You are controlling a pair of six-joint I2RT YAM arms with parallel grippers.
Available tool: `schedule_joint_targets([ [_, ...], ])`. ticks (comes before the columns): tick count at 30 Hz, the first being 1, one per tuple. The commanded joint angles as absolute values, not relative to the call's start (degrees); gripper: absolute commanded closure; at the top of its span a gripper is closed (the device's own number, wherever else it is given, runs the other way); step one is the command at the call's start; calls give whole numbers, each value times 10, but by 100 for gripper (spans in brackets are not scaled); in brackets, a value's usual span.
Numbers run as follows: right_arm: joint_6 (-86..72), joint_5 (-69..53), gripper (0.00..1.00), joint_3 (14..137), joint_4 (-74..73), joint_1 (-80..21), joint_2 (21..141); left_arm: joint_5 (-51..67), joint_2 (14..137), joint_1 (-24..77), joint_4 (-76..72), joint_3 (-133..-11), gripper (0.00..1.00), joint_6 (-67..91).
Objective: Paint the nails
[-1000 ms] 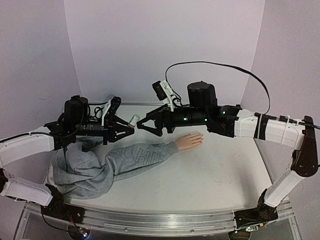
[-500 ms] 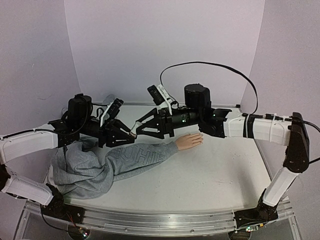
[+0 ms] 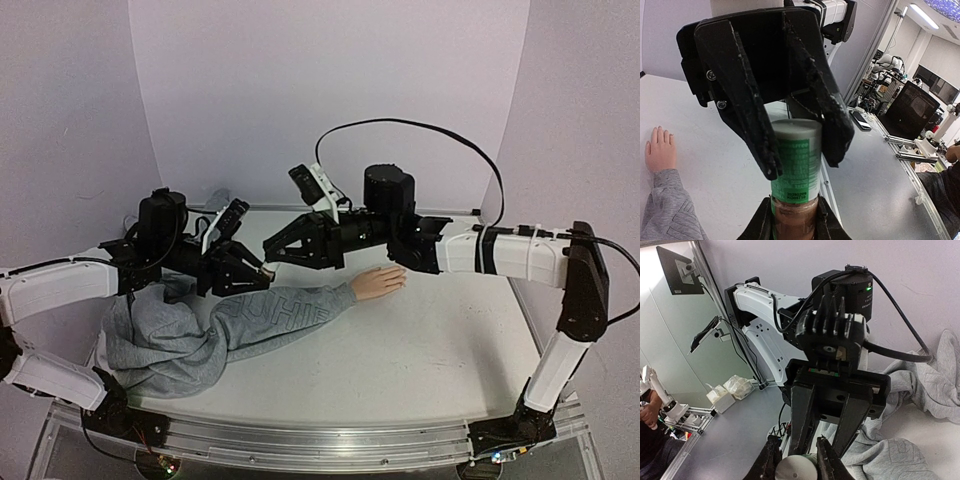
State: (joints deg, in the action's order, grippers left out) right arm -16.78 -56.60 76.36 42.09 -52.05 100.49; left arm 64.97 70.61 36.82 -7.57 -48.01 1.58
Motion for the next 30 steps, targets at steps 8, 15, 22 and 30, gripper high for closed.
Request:
schedule_joint_targets([
  [8, -179, -573, 90, 781, 465, -544, 1018, 610, 692, 366, -118, -506, 100, 22],
  [15, -219, -413, 100, 762, 474, -589, 1040, 369, 619, 354, -125, -461, 100, 14],
  [22, -348, -26, 100, 807, 416, -688, 1082, 199, 556, 353, -138, -418, 100, -14],
  [30, -447, 255, 100, 869, 336, -773, 1091, 148, 546, 353, -142, -405, 100, -20],
])
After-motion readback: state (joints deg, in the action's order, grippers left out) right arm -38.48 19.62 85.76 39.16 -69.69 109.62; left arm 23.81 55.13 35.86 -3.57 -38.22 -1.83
